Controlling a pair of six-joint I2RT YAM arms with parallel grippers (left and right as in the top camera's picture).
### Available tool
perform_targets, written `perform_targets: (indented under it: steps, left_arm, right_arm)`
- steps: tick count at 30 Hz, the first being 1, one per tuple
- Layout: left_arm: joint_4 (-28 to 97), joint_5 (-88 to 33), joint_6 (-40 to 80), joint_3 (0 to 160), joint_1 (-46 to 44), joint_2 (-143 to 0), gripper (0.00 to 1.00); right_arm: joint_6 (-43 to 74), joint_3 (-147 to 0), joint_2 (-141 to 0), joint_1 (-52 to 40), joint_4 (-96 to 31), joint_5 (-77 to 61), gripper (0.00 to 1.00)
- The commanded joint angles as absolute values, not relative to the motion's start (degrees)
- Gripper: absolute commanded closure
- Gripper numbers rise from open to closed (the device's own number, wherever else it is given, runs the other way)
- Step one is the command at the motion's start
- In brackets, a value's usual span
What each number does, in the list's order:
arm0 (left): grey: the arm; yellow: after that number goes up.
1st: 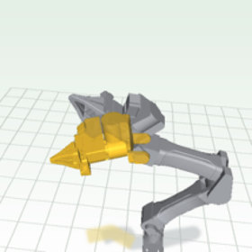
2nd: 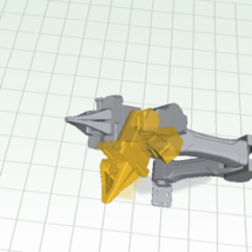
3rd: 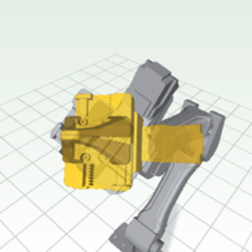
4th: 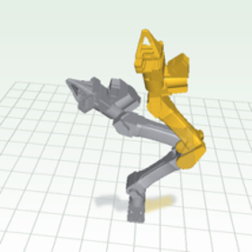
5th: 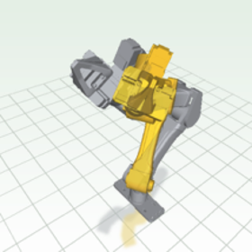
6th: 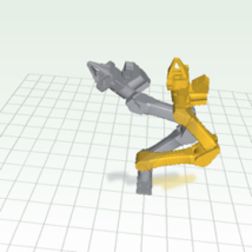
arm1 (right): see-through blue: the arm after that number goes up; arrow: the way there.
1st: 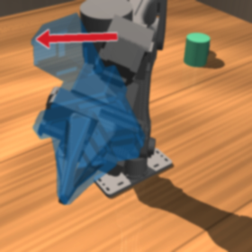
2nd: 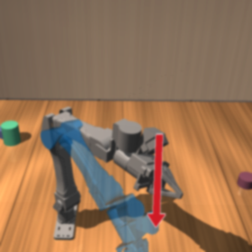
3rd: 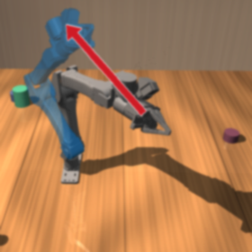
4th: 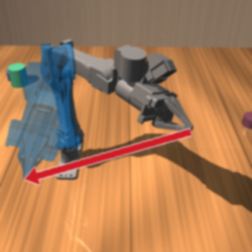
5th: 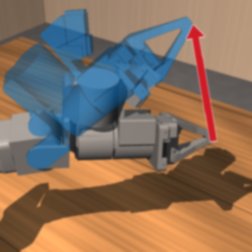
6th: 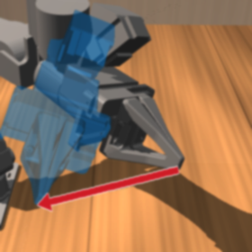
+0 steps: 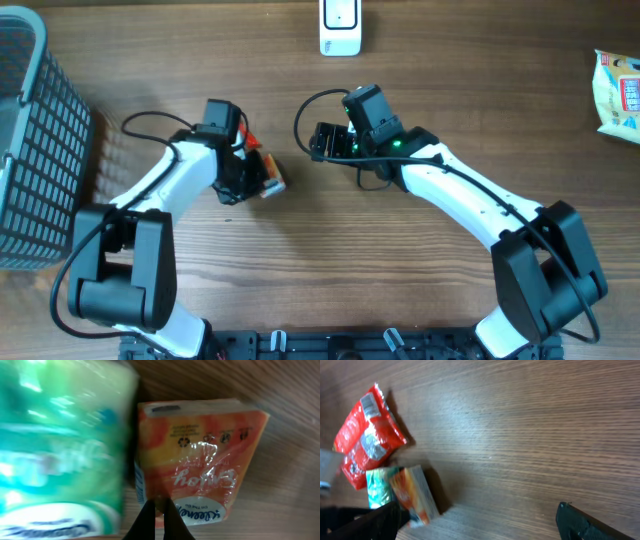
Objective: Scan the item barcode
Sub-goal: 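Grasp the orange tissue pack with the left gripper and slide it right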
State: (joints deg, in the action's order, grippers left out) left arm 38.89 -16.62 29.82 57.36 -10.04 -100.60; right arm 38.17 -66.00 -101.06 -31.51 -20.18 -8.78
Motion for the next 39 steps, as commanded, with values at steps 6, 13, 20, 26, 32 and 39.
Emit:
perform_targets:
  steps: [6,13,20,26,32,39]
  left_arm:
    - [35.8,-15.7,32.4,56.6,-11.1,-100.3,0.96]
    - [31.7,-22.8,31.7,56.6,-13.7,-100.3,0.96]
    - [30.0,-21.5,31.3,56.7,-20.7,-100.2,0.96]
    - [35.8,-20.5,31.3,58.5,-15.7,-95.5,0.96]
    - [36.7,-18.3,36.9,58.8,-8.4,-87.5,0.96]
    - [34.4,-9.0,44.2,58.8,-9.9,-89.9,0.96]
  right_arm:
    - [38.7,-65.5,-101.8,-31.1,-20.6,-7.4,0.0]
    - [37.6,-65.5,-101.8,-31.0,-20.3,-7.2,0.0]
    - [37.5,-65.5,-101.8,-29.1,-21.7,-7.2,0.0]
    - [26.5,-65.5,-101.8,-26.9,-16.8,-14.8,0.0]
    - [24.2,-65.5,-101.8,-27.0,-14.5,-16.6,0.01]
    - [26.2,-65.5,-101.8,-27.2,-14.6,-15.0,0.0]
